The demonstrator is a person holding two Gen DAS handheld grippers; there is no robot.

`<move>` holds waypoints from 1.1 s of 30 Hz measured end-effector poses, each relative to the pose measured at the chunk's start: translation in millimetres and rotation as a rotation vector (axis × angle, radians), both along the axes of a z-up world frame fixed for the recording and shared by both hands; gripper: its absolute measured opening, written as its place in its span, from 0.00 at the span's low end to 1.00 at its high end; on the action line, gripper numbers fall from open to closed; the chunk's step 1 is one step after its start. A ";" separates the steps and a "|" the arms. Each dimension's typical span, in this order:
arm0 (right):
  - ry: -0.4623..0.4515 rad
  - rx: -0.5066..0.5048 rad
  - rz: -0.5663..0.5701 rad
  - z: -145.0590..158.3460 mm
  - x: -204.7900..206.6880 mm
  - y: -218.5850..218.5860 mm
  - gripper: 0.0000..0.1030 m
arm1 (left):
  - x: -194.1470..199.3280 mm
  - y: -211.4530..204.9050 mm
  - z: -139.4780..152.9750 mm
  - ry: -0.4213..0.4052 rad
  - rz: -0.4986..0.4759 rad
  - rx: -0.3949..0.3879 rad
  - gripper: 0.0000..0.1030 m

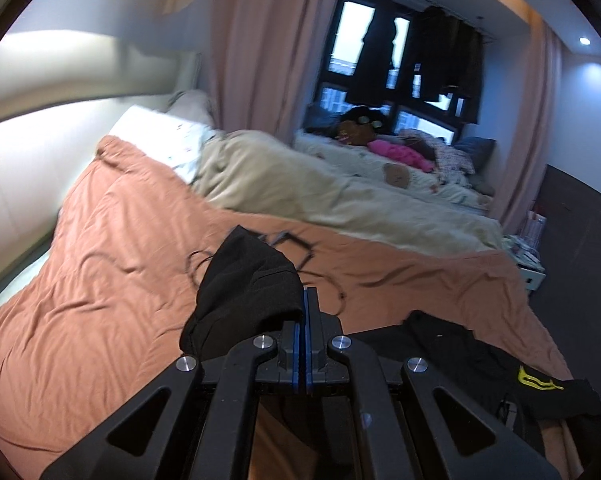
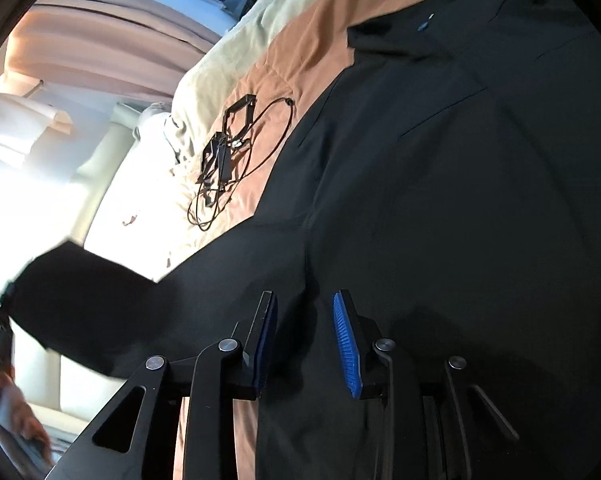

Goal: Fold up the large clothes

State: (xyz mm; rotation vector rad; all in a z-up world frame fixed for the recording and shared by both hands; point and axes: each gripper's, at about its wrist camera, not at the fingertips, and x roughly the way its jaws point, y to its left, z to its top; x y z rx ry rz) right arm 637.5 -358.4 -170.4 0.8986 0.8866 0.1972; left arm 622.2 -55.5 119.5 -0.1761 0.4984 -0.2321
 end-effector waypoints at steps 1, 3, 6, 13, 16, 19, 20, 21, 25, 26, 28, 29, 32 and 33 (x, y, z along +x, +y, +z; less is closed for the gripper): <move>-0.006 -0.005 0.003 6.6 -5.1 -4.8 0.31 | -3.5 -13.8 6.3 -0.015 -0.027 0.003 0.04; -0.036 -0.010 -0.004 21.5 -17.4 -18.1 0.48 | -5.8 -35.4 13.0 -0.027 -0.068 0.014 0.04; -0.082 -0.017 -0.078 41.1 -58.9 -49.9 0.58 | -8.5 -69.4 22.5 -0.032 -0.134 0.023 0.04; -0.022 -0.121 -0.198 31.7 -109.6 -95.0 0.58 | -20.3 -136.7 26.2 -0.034 -0.279 0.011 0.04; -0.002 -0.064 -0.252 21.8 -106.6 -118.3 0.58 | -23.0 -166.3 20.0 -0.024 -0.334 0.011 0.04; -0.013 -0.063 -0.281 20.7 -99.0 -132.3 0.58 | -22.4 -197.1 11.0 -0.016 -0.390 0.011 0.04; -0.014 -0.065 -0.289 20.7 -95.4 -133.9 0.58 | -22.0 -209.0 7.4 -0.012 -0.415 0.008 0.04; -0.014 -0.057 -0.300 19.7 -93.0 -138.2 0.58 | -21.1 -218.7 4.7 -0.010 -0.437 0.007 0.04; -0.023 -0.014 -0.345 20.6 -98.7 -160.4 0.58 | -19.1 -265.7 -16.6 0.030 -0.533 0.011 0.04; -0.021 -0.011 -0.363 20.7 -98.2 -166.6 0.58 | -21.8 -275.6 -20.7 0.051 -0.547 0.013 0.04; -0.010 -0.001 -0.387 19.3 -97.8 -174.0 0.58 | -19.3 -300.1 -38.7 0.112 -0.575 0.038 0.04; -0.003 0.012 -0.397 16.6 -97.0 -178.0 0.58 | -18.3 -313.1 -50.5 0.154 -0.596 0.052 0.04; 0.018 0.055 -0.440 10.0 -110.6 -195.2 0.58 | -13.1 -338.7 -85.5 0.321 -0.678 0.036 0.06; 0.020 0.067 -0.455 7.5 -116.7 -202.6 0.58 | -11.6 -345.3 -101.2 0.405 -0.713 0.021 0.07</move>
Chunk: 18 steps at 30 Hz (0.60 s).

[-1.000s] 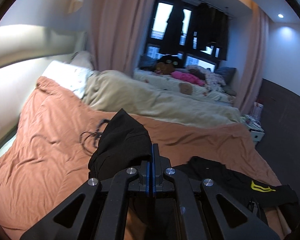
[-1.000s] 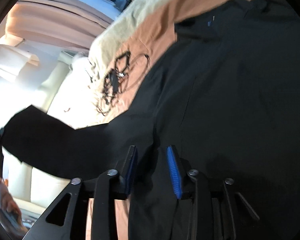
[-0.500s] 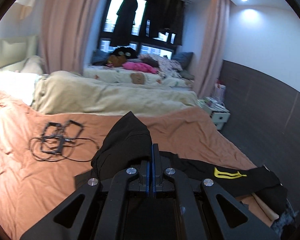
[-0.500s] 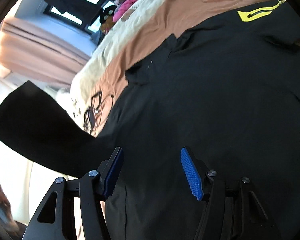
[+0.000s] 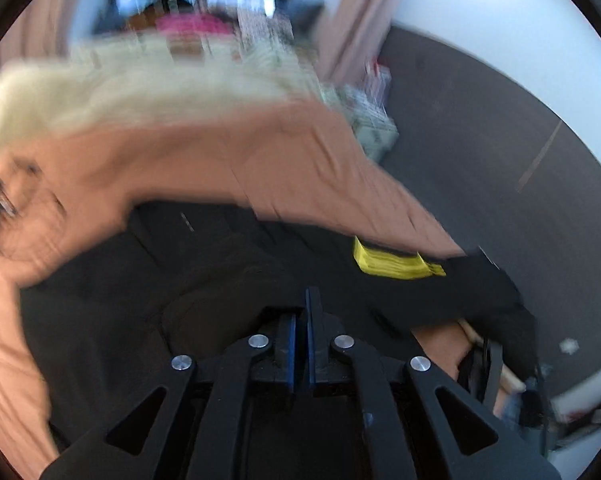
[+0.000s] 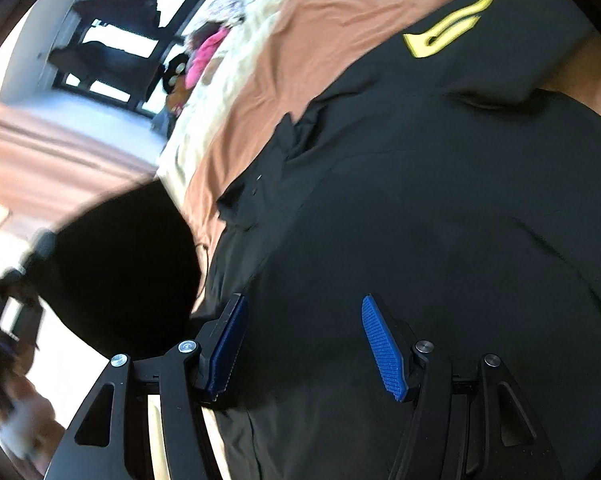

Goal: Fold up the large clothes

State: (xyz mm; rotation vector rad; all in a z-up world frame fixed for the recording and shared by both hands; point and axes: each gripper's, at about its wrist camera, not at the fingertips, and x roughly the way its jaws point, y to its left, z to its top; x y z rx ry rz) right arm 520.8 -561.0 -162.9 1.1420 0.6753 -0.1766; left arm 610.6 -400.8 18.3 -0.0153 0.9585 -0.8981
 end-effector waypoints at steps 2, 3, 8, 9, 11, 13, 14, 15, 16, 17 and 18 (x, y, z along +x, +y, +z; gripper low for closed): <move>0.001 0.026 -0.041 -5.6 2.0 -5.9 0.58 | -3.0 -4.0 -22.4 0.092 -0.025 0.027 0.11; 0.000 0.039 -0.062 -8.3 -1.3 -11.1 0.58 | -7.4 -3.0 -31.3 0.104 -0.022 0.050 0.27; -0.007 0.085 -0.115 -13.1 -8.6 -20.9 0.58 | -32.1 17.9 -48.7 0.069 0.006 0.092 0.82; -0.009 0.088 -0.115 -12.8 -8.6 -20.9 0.58 | -33.8 25.4 -49.2 0.073 0.019 0.092 0.82; -0.011 0.080 -0.104 -10.7 -4.0 -15.7 0.58 | -39.9 45.0 -49.9 0.046 0.082 0.114 0.82; -0.006 0.066 -0.084 -7.6 1.3 -10.5 0.58 | -39.5 67.0 -48.8 -0.007 0.148 0.140 0.82; 0.004 0.044 -0.062 -6.1 7.8 -5.3 0.58 | -40.5 78.0 -48.5 -0.032 0.185 0.160 0.82; 0.012 0.029 -0.047 -7.1 4.7 -4.6 0.58 | -38.4 86.5 -49.2 -0.051 0.217 0.174 0.82; 0.027 0.001 -0.023 -7.0 4.1 -1.8 0.58 | -40.3 99.7 -48.9 -0.077 0.266 0.185 0.82; 0.047 -0.036 0.008 -5.6 10.9 4.4 0.58 | -42.3 113.2 -48.1 -0.102 0.307 0.196 0.82; 0.061 -0.064 0.032 -6.6 17.3 8.1 0.58 | -44.4 123.8 -47.4 -0.124 0.342 0.204 0.82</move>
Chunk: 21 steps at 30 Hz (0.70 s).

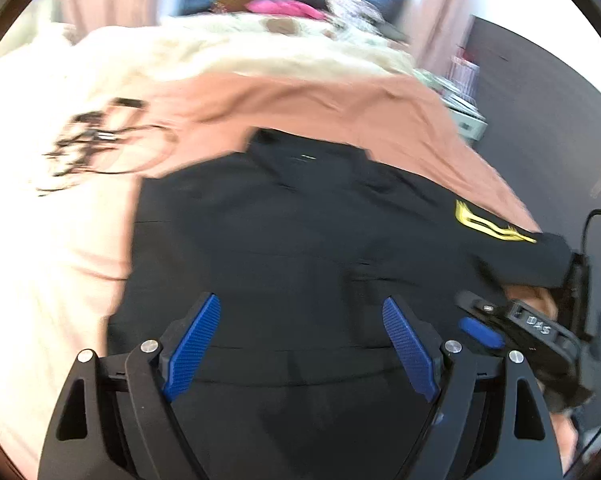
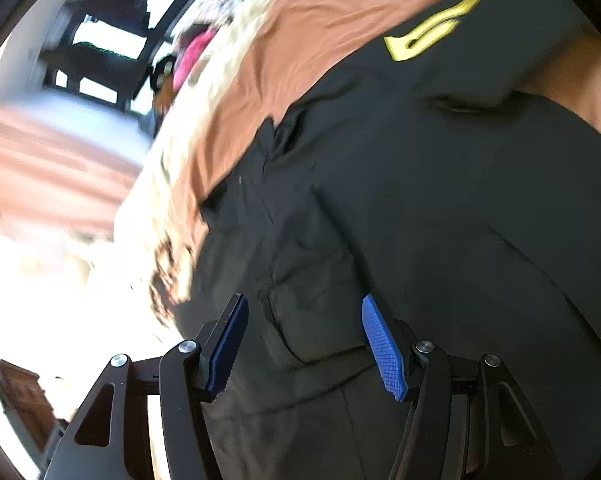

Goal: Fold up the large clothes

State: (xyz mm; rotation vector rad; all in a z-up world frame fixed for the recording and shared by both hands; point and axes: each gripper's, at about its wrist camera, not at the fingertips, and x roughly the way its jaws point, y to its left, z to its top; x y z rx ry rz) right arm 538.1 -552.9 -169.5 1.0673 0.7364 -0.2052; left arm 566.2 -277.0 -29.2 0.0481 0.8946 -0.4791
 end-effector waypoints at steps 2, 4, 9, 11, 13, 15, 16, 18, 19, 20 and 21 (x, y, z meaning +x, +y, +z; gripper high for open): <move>0.029 -0.059 0.047 2.2 11.5 12.2 0.58 | -6.2 26.2 0.2 -0.048 0.083 0.005 0.82; 0.049 -0.114 0.086 3.9 15.5 22.2 0.58 | -6.6 46.1 -4.9 -0.041 0.137 -0.007 0.82; 0.089 -0.289 0.167 15.1 33.6 50.1 0.58 | -3.9 92.7 -22.3 -0.029 0.264 -0.064 0.81; 0.103 -0.331 0.182 16.1 36.3 57.9 0.58 | 3.8 95.0 -31.9 -0.028 0.295 -0.060 0.76; 0.120 -0.365 0.196 14.4 41.7 63.0 0.58 | 11.2 107.7 -39.7 -0.019 0.333 -0.046 0.69; 0.146 -0.408 0.209 10.2 45.7 70.6 0.58 | 14.3 118.0 -47.5 -0.026 0.368 -0.052 0.68; 0.160 -0.432 0.218 7.9 48.7 75.6 0.58 | 18.6 124.6 -55.3 -0.014 0.381 -0.044 0.67; 0.188 -0.472 0.241 0.6 52.9 83.1 0.58 | 22.7 131.7 -66.4 0.016 0.383 -0.038 0.55; 0.207 -0.490 0.255 -2.9 55.7 87.9 0.58 | 25.3 136.7 -73.9 0.038 0.388 -0.045 0.54; 0.237 -0.516 0.268 -6.3 58.2 92.8 0.58 | 28.2 141.7 -81.5 0.062 0.398 -0.054 0.50; 0.263 -0.551 0.273 -7.2 59.7 98.0 0.58 | 30.3 144.5 -87.3 0.079 0.405 -0.060 0.47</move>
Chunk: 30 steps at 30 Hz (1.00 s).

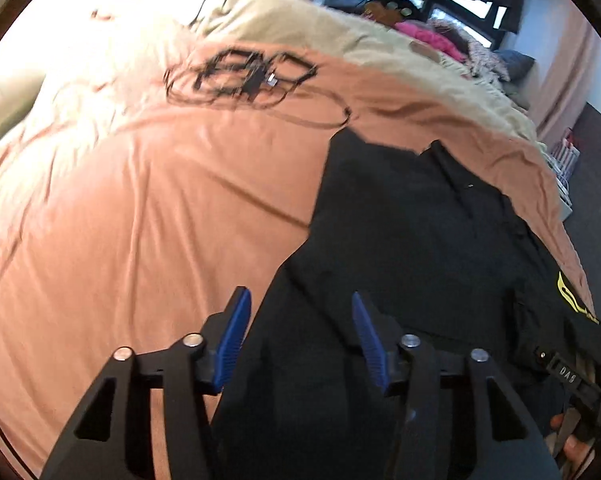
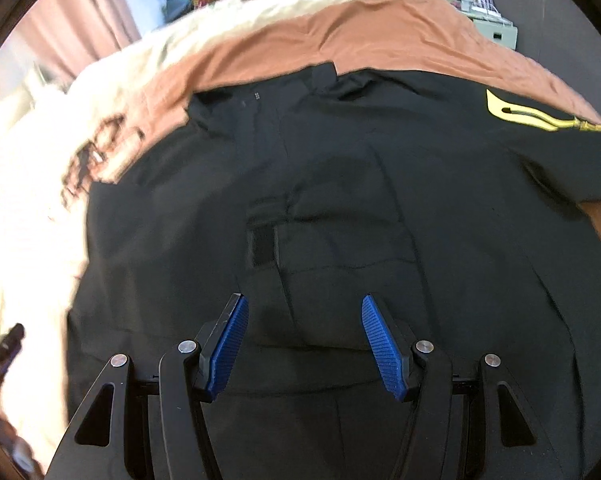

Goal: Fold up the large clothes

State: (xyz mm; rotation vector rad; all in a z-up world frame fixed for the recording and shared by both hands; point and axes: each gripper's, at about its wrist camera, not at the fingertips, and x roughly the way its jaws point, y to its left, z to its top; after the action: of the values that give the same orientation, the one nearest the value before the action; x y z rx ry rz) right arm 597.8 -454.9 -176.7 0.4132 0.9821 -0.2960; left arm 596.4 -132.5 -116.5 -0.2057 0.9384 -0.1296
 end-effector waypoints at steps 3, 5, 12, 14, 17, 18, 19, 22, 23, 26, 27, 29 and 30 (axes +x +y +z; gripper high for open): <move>0.033 -0.095 0.019 -1.9 4.9 13.0 0.58 | 6.6 11.3 -18.1 0.053 0.026 -0.028 0.44; 0.031 -0.092 0.049 -3.2 7.9 20.5 0.58 | 8.3 14.5 -27.5 0.073 0.036 -0.017 0.44; 0.114 -0.201 0.044 -22.6 17.9 28.5 0.50 | 14.6 5.9 -44.2 0.105 0.016 0.040 0.44; 0.109 -0.214 0.045 -20.5 16.2 25.1 0.37 | 17.3 4.8 -48.5 0.117 0.013 0.041 0.44; 0.079 -0.203 0.018 -11.1 8.3 9.8 0.35 | 17.7 3.8 -50.2 0.119 0.014 0.061 0.44; 0.063 -0.190 -0.001 -6.9 3.7 2.1 0.35 | 17.3 5.0 -50.8 0.119 0.014 0.060 0.44; 0.032 -0.166 -0.036 0.1 -3.8 -12.2 0.35 | 17.4 5.2 -50.8 0.119 0.015 0.057 0.44; -0.022 -0.185 -0.118 18.3 -22.6 -44.4 0.34 | 17.5 5.2 -47.7 0.112 0.015 0.061 0.44; -0.031 -0.212 -0.161 25.5 -31.6 -60.3 0.35 | 17.8 4.8 -46.9 0.109 0.016 0.065 0.44; -0.050 -0.206 -0.293 37.8 -64.3 -111.0 0.35 | 18.6 5.7 -43.0 0.099 0.017 0.059 0.44; -0.061 -0.178 -0.312 38.8 -72.4 -120.9 0.35 | 19.1 5.7 -41.3 0.094 0.018 0.059 0.44; -0.089 -0.050 -0.349 35.4 -94.2 -145.2 0.35 | 19.0 5.1 -38.4 0.086 0.020 0.063 0.44; -0.101 0.044 -0.358 29.6 -104.1 -154.9 0.35 | 18.6 4.9 -37.6 0.083 0.020 0.062 0.44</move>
State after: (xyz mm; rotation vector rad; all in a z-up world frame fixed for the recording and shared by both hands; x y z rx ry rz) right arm 493.7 -609.7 -147.1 0.6391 0.8140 -0.5718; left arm 615.0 -127.6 -154.1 -0.1637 1.0211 -0.0736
